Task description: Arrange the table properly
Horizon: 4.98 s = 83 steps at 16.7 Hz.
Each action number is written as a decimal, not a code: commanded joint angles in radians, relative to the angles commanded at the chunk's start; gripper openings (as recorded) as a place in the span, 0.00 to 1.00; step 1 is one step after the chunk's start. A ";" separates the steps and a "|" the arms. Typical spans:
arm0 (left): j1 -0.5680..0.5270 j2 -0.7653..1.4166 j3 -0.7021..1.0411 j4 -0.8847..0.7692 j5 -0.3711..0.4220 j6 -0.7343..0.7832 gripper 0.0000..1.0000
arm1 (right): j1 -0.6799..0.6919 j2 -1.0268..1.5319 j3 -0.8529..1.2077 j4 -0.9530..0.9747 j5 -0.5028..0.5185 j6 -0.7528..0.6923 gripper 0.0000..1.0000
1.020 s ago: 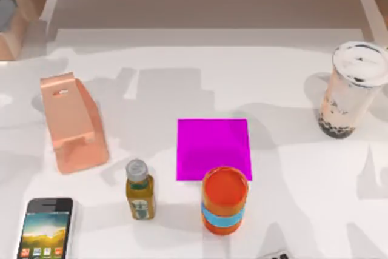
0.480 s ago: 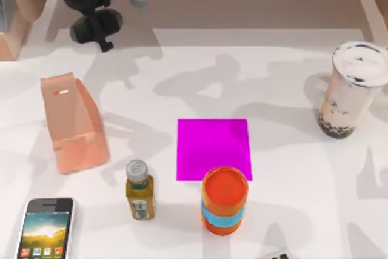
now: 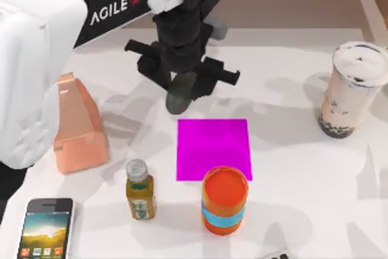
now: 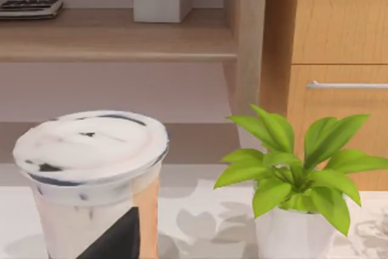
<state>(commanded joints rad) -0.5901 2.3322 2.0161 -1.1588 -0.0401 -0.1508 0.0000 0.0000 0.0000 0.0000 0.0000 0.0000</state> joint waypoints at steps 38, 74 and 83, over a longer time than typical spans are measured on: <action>-0.140 0.049 -0.069 0.012 0.053 -0.547 1.00 | 0.000 0.000 0.000 0.000 0.000 0.000 1.00; 0.269 -1.048 -1.283 0.160 0.026 -0.188 1.00 | 0.000 0.000 0.000 0.000 0.000 0.000 1.00; 0.268 -1.025 -1.317 0.205 0.024 -0.189 1.00 | 0.000 0.000 0.000 0.000 0.000 0.000 1.00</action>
<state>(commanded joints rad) -0.3222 1.3072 0.6991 -0.9541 -0.0162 -0.3403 0.0000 0.0000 0.0000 0.0000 0.0000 0.0000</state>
